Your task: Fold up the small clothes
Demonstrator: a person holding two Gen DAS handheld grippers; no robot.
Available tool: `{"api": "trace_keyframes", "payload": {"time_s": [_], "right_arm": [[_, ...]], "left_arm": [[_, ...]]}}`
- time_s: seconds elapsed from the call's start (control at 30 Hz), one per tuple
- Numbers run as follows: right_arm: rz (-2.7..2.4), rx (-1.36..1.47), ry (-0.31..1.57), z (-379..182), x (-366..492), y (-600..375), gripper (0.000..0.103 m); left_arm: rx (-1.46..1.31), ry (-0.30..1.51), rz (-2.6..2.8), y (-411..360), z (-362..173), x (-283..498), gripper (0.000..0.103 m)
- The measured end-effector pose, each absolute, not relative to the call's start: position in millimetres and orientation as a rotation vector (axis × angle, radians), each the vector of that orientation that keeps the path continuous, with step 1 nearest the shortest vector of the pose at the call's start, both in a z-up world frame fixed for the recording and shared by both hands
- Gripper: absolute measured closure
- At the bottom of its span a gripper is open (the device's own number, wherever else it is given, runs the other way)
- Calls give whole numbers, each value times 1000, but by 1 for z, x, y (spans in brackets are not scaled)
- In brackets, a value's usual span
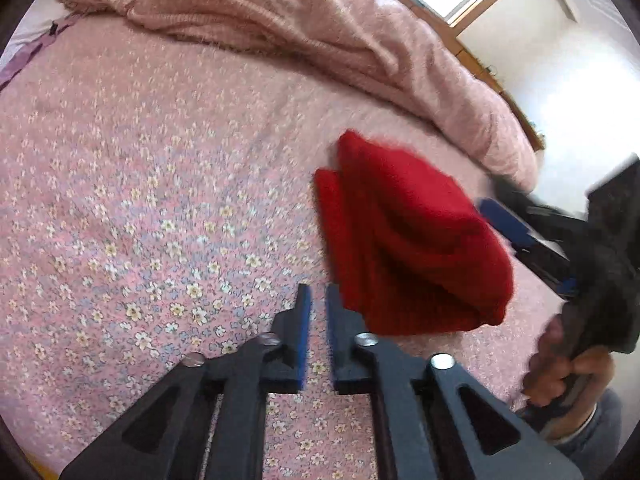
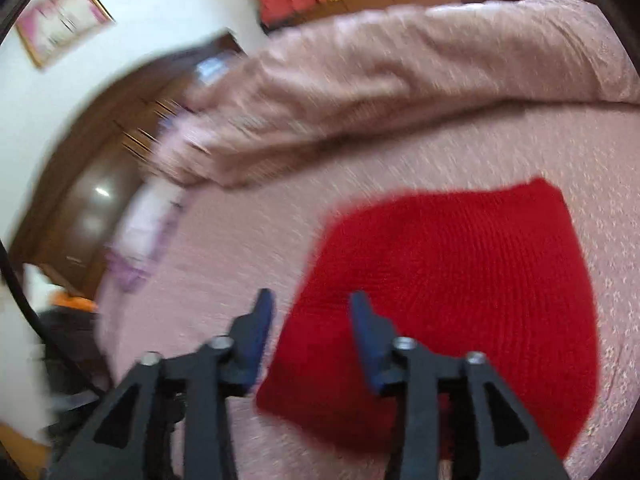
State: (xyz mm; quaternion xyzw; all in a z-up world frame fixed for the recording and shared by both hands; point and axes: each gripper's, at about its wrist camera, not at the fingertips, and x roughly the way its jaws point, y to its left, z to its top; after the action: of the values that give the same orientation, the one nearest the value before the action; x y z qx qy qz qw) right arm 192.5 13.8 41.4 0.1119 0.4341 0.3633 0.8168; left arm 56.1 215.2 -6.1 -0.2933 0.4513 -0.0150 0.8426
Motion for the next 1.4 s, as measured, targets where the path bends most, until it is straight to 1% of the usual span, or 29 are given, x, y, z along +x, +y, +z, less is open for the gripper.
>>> {"api": "trace_keyframes", "payload": {"time_s": [0.03, 0.1, 0.13, 0.17, 0.2, 0.3, 0.37, 0.43, 0.5, 0.57, 0.6, 0.63, 0.67, 0.73, 0.8, 0.87, 0.93, 0.97, 1.03, 1.07, 1.17, 1.27, 1.33, 1.37, 1.4], "right_arm": [[789, 252, 893, 52, 188, 0, 36], [785, 239, 804, 74, 179, -40, 32], [778, 231, 780, 79, 176, -54, 31], [736, 221, 761, 82, 173, -77, 31], [707, 218, 757, 80, 171, -95, 31], [635, 202, 766, 58, 161, -136, 31], [578, 165, 757, 34, 143, -156, 31], [538, 111, 731, 10, 122, -161, 27], [511, 38, 690, -12, 102, -158, 22], [505, -32, 691, -27, 95, -144, 22], [514, -42, 697, -30, 96, -136, 22], [531, -49, 708, -32, 98, -126, 22], [552, -62, 715, -34, 103, -116, 22], [528, -74, 678, -31, 110, -106, 22], [479, -44, 656, -31, 120, -104, 22], [393, -67, 686, -38, 133, -107, 17], [381, -116, 693, -42, 131, -111, 17], [377, -184, 707, -43, 122, -110, 17], [344, -270, 720, -43, 111, -115, 19], [352, -262, 726, -41, 106, -126, 19], [444, -85, 771, -29, 113, -155, 19], [517, 134, 790, -17, 125, -175, 19], [542, 188, 768, -11, 123, -177, 19], [581, 216, 760, -7, 121, -177, 19], [604, 230, 757, -6, 120, -176, 19]], "left_arm": [[-622, 935, -37, 215, -2, 54, 87], [-642, 889, -61, 215, 7, 52, 68], [-656, 872, -74, 213, 11, 51, 65], [-678, 853, -95, 211, 15, 53, 58], [-697, 837, -121, 208, 19, 54, 51], [-730, 817, -202, 188, 26, 66, 37], [-730, 850, -221, 172, 23, 82, 37], [-712, 892, -213, 161, 20, 100, 36], [-670, 941, -160, 147, 12, 120, 36], [-616, 969, -105, 136, 4, 130, 36], [-599, 966, -86, 132, 2, 132, 44], [-593, 952, -75, 129, 2, 132, 55], [-576, 938, -58, 126, 4, 132, 77], [-544, 919, -45, 122, 7, 128, 82], [-514, 921, -23, 122, 5, 122, 83], [-502, 953, -16, 123, -5, 117, 83], [-507, 992, -23, 125, -18, 113, 83], [-484, 998, -18, 123, -22, 110, 83], [-409, 985, -11, 118, -19, 106, 75], [-356, 970, -9, 114, -15, 103, 68], [-281, 949, 19, 108, -6, 93, 57], [-228, 895, 42, 103, 4, 76, 56], [-170, 841, 62, 96, 12, 64, 54], [-135, 807, 80, 92, 15, 59, 51], [-123, 784, 84, 91, 18, 55, 49]]}}
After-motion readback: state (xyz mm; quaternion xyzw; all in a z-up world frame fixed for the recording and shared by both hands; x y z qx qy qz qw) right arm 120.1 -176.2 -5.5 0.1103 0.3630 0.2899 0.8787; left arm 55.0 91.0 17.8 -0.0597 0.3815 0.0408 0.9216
